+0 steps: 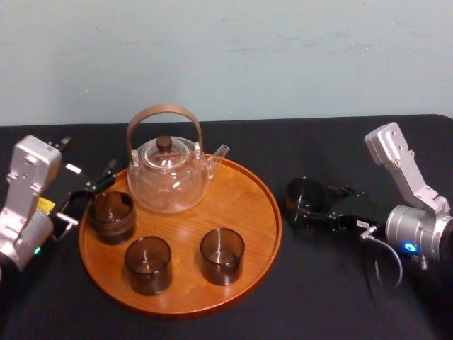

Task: Pick up the glass from the table and place it on the tray.

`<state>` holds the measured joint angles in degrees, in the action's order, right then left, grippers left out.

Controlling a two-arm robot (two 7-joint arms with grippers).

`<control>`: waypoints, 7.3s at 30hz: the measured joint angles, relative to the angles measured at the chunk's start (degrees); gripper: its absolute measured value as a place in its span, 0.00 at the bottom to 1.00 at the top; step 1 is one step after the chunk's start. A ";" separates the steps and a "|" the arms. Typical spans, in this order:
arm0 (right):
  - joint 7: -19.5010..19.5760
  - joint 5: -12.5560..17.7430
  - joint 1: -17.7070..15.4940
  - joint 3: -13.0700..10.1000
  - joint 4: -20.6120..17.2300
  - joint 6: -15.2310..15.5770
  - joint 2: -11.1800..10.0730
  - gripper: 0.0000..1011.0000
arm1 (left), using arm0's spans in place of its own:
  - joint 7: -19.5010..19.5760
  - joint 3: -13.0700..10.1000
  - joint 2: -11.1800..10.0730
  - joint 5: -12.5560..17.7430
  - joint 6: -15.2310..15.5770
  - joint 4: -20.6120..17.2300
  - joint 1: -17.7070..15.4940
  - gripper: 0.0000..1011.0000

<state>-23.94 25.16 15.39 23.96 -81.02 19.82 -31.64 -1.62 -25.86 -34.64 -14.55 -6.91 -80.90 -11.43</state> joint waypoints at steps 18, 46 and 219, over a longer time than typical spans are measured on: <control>-1.17 -2.14 2.47 1.01 3.03 -0.04 1.91 0.99 | 0.00 0.00 0.00 0.00 0.00 0.00 0.00 0.99; -1.87 -3.92 4.10 1.73 4.64 -0.38 3.12 0.98 | 0.00 0.00 0.00 0.00 0.00 0.00 0.00 0.99; -13.13 -4.50 15.50 12.48 14.29 -6.75 7.95 0.99 | 0.00 0.00 0.00 0.00 0.00 0.00 0.00 0.99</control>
<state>-37.07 20.66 30.88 36.44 -66.72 13.07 -23.70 -1.62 -25.86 -34.65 -14.55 -6.91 -80.90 -11.43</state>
